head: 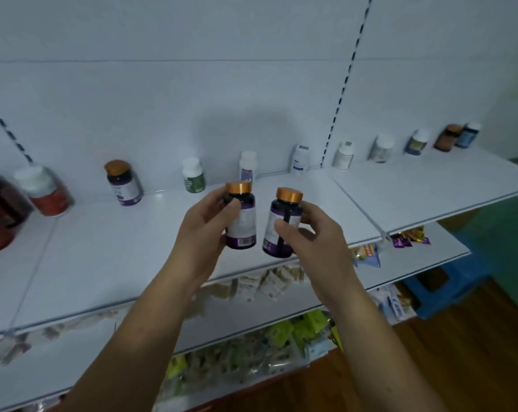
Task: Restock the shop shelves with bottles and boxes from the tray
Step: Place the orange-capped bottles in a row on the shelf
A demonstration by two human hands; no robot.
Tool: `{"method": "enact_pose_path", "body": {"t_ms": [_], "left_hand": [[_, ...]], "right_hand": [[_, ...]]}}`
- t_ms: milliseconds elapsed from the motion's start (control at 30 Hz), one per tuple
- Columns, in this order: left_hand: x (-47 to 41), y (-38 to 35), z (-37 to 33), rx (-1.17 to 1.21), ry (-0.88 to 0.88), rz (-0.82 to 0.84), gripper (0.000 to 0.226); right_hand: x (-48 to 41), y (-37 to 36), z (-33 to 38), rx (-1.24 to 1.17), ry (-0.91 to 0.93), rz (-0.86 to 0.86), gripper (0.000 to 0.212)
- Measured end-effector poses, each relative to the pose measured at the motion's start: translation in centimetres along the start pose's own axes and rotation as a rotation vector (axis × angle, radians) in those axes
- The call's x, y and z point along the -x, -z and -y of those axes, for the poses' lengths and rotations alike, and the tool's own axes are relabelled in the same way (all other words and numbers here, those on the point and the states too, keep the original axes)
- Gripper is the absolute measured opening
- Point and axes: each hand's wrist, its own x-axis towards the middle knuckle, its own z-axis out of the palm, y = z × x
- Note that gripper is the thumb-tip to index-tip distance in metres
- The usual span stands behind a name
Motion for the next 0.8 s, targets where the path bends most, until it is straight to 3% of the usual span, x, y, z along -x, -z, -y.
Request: {"method": "enact_pose_path", "body": {"t_ms": [167, 467, 633, 800], "left_hand": [[-0.7, 6.2, -1.3, -0.293, -0.190, -0.195, 0.035], [0.9, 13.7, -0.7, -0.514, -0.204, -0.519, 0.038], [0.2, 15.4, -0.3, -0.591, -0.175, -0.613, 0.037], [-0.6, 17.2, -0.1, -0.623, -0.173, -0.604, 0.038]], "right_hand": [[-4.5, -6.9, -0.9, 0.117, 0.082, 0.192, 0.040], [-8.2, -15.5, -3.1, 0.122, 0.080, 0.549, 0.041], [-10.5, -18.8, -4.6, 0.115, 0.089, 0.618, 0.043], [-12.9, -22.8, -5.7, 0.126, 0.145, 0.558, 0.036]]}}
